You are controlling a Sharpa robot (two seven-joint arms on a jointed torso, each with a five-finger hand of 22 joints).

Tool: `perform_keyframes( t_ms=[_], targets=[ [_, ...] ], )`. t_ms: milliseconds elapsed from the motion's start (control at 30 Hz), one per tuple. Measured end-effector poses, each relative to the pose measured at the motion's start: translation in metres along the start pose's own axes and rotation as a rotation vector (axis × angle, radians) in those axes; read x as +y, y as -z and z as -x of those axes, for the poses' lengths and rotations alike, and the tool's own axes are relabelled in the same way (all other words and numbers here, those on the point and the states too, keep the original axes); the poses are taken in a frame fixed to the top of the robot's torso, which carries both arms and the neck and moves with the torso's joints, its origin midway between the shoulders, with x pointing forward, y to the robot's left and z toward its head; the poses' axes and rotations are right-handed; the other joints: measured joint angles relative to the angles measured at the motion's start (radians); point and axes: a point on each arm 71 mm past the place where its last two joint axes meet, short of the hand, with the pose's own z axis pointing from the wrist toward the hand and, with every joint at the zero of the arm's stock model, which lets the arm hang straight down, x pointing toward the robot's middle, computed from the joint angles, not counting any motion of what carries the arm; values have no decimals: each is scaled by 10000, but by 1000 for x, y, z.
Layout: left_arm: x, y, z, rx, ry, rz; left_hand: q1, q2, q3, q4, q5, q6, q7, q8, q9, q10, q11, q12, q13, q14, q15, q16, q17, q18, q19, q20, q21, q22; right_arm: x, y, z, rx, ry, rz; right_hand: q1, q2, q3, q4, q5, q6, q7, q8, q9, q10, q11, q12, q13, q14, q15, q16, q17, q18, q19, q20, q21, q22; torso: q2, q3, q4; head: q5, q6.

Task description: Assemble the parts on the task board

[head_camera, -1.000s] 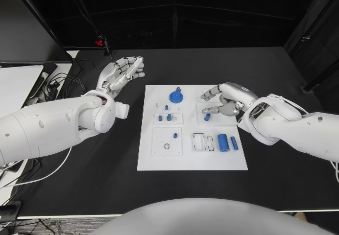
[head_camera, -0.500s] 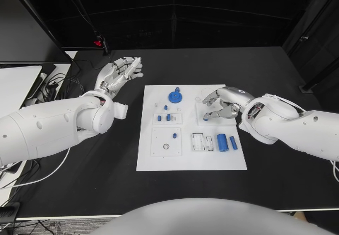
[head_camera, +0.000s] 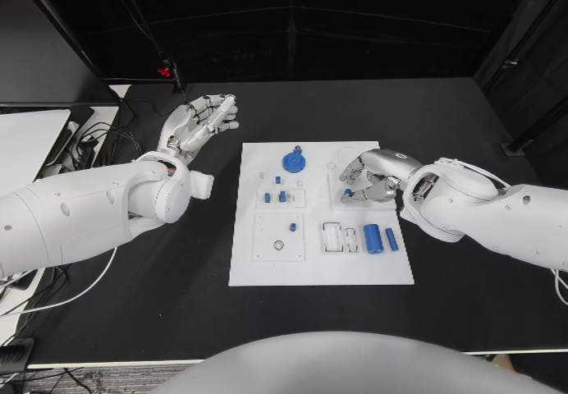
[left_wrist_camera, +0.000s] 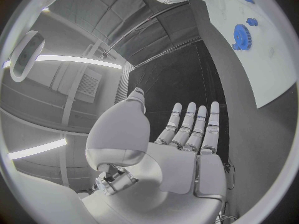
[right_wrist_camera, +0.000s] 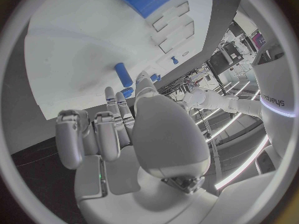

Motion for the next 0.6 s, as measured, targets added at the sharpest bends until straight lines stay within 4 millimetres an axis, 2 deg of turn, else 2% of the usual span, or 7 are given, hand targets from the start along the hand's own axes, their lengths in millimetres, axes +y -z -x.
perform_keyframes(
  t_ms=[67, 133, 200, 267, 433, 500, 600],
  targets=[
    [0, 0, 0, -3, -2, 0, 0, 0, 0, 0, 0, 0, 0, 0, 0, 0, 0, 0, 0, 0, 0, 0, 0, 0, 0, 0, 0, 0, 1, 0, -1, 49, 6, -38, 61, 61, 83, -26, 0, 105, -23, 41, 3, 66, -67, 63, 0, 0, 0, 0, 0, -1, 0, 0, 0, 0, 0, -1, 1, 0, -11],
    [0, 0, 0, -5, -4, 0, 0, 0, 0, 0, 0, 0, 0, 0, 0, 0, 0, 0, 0, 0, 0, 0, 0, 0, 0, 0, 0, 0, 1, -1, -1, 91, 13, -77, 127, 127, 96, -38, 0, 163, -55, 66, 15, 121, -50, 67, 0, 2, -2, 0, 0, -1, 0, 0, 0, 0, -1, -1, 1, 0, -14],
    [0, 0, 0, -6, -4, 0, 0, 0, 0, 0, 0, 0, 0, 0, 0, 0, 0, 0, 0, 0, 0, 0, 1, 0, 0, 0, 0, 0, 1, -1, -2, 157, 33, -145, 233, 232, 158, -66, 0, 289, -84, 127, 23, 269, -117, 156, -1, 15, -62, 0, 0, 0, 0, 0, 0, 0, 0, -4, 1, -3, -19],
    [0, 0, 0, -7, -6, 0, 0, 0, 0, 0, 0, 0, 0, 0, 0, 0, 0, 0, 0, 0, 0, 0, 1, 0, 0, 0, 0, 0, 1, -2, -2, 213, 62, -204, 396, 391, 225, -111, 0, 443, -212, 187, 39, 592, -199, 278, -1, 19, -132, 0, 0, 0, -20, -70, 0, 0, -1, -5, 1, -6, -20],
    [0, 0, 0, -5, -5, 0, 0, -1, 0, 0, 0, 0, 0, 0, 0, 1, 0, 0, 1, 0, 0, 0, 1, 0, 0, 0, 0, 0, 2, -3, -4, 338, 169, -322, 753, 435, 302, -80, 0, 805, -386, 298, 52, 965, -394, 300, -59, 8, -298, 40, 0, -1, 4, -220, 0, 0, -1, -4, 3, -7, -17],
    [0, 0, 0, -7, -7, 0, 0, 0, 0, 0, 0, 0, 0, 0, 0, 1, 0, 0, 1, 0, 0, 0, 1, 0, 0, 0, 0, 0, 2, -3, -4, 390, 213, -355, 806, 382, 302, -80, 0, 842, -416, 297, 52, 1047, -404, 300, -89, 19, -309, 40, 0, -1, -4, -259, 0, 0, -2, -4, 4, -7, -17],
    [0, 0, 0, -7, -7, 0, -9, 24, 0, 0, 0, 0, 0, 0, 1, 1, 0, 0, -1, 0, 0, 7, -8, 0, 0, 0, 0, -1, 3, -4, -5, 450, 262, -377, 847, 423, 272, -49, 0, 907, -458, 306, 52, 1082, -440, 233, -96, -4, -331, 40, 0, 0, -19, -273, 0, 0, -2, -4, 4, -4, -17]
  ],
)
